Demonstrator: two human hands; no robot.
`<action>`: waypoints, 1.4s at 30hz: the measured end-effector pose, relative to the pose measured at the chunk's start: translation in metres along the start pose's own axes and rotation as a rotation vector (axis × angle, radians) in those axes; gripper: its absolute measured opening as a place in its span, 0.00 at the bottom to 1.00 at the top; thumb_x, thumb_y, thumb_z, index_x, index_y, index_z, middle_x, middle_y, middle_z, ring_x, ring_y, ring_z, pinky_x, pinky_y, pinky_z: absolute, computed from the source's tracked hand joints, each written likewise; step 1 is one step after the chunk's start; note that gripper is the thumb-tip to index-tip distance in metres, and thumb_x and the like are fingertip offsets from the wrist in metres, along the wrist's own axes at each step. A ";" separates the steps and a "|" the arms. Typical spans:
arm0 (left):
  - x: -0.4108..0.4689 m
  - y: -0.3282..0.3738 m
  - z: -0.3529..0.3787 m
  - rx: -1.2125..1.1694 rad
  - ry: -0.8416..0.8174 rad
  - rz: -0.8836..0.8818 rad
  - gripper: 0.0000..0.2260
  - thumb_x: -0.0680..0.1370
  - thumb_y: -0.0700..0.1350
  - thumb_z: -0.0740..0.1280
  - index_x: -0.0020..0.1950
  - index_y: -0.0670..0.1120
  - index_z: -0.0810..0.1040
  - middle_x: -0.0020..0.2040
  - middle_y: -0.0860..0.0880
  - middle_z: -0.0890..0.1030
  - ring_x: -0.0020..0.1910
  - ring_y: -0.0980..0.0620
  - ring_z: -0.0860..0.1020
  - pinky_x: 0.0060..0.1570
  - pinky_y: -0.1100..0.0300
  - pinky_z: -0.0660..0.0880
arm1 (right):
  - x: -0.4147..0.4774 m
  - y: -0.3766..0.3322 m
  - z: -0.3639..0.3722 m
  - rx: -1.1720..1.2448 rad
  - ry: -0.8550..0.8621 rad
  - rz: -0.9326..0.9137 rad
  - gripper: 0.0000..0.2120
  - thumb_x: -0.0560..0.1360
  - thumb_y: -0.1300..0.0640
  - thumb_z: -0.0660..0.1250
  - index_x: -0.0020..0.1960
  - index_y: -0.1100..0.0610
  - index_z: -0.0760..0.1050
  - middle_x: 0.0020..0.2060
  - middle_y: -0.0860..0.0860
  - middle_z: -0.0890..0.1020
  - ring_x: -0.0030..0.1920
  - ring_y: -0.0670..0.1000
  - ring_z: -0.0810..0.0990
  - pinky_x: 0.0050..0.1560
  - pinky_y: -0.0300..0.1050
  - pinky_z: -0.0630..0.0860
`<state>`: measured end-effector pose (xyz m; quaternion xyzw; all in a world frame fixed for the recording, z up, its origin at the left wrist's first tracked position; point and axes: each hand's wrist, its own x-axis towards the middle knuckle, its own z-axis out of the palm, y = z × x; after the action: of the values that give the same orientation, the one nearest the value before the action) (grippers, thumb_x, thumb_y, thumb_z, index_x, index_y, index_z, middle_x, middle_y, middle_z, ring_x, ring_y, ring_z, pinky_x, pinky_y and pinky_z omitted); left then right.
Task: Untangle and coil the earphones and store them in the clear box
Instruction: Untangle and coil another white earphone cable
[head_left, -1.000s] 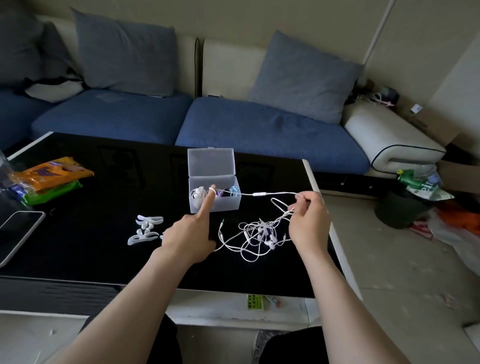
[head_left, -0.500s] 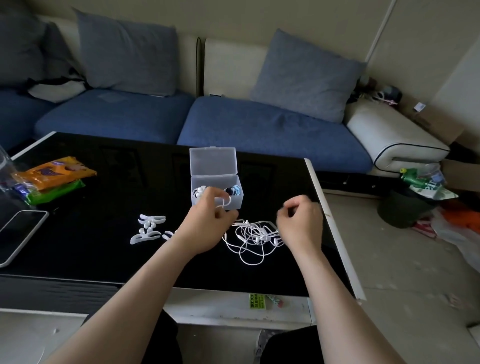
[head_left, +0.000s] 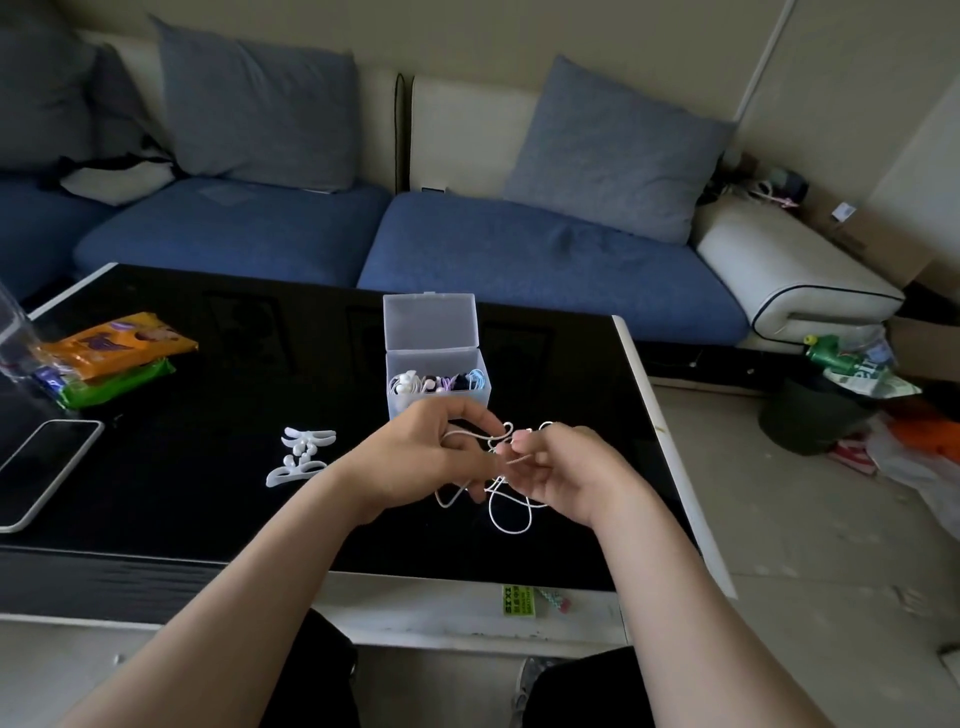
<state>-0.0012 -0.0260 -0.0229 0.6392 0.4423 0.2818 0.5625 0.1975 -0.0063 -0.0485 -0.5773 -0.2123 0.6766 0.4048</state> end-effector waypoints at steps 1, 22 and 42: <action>0.000 0.000 -0.001 -0.021 0.028 -0.009 0.15 0.76 0.42 0.77 0.61 0.45 0.80 0.38 0.40 0.85 0.41 0.47 0.85 0.52 0.52 0.77 | 0.001 -0.001 -0.001 0.130 -0.032 0.038 0.10 0.79 0.77 0.58 0.56 0.72 0.75 0.47 0.66 0.84 0.44 0.58 0.86 0.40 0.52 0.87; 0.018 -0.006 0.002 0.020 0.587 0.076 0.09 0.87 0.46 0.59 0.55 0.46 0.78 0.43 0.44 0.83 0.27 0.46 0.78 0.28 0.53 0.79 | -0.020 -0.002 -0.012 -0.441 0.224 -0.480 0.10 0.88 0.61 0.60 0.59 0.64 0.79 0.48 0.56 0.88 0.32 0.55 0.86 0.34 0.47 0.84; 0.025 -0.008 0.009 0.048 0.545 0.025 0.15 0.86 0.53 0.58 0.54 0.55 0.85 0.46 0.52 0.87 0.33 0.54 0.77 0.39 0.55 0.75 | -0.047 0.004 0.020 -0.608 -0.099 -0.844 0.14 0.85 0.61 0.63 0.44 0.62 0.82 0.30 0.58 0.85 0.33 0.57 0.85 0.39 0.55 0.82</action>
<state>0.0161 -0.0087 -0.0355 0.5583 0.5759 0.4400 0.4037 0.1772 -0.0419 -0.0181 -0.5001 -0.6323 0.3889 0.4460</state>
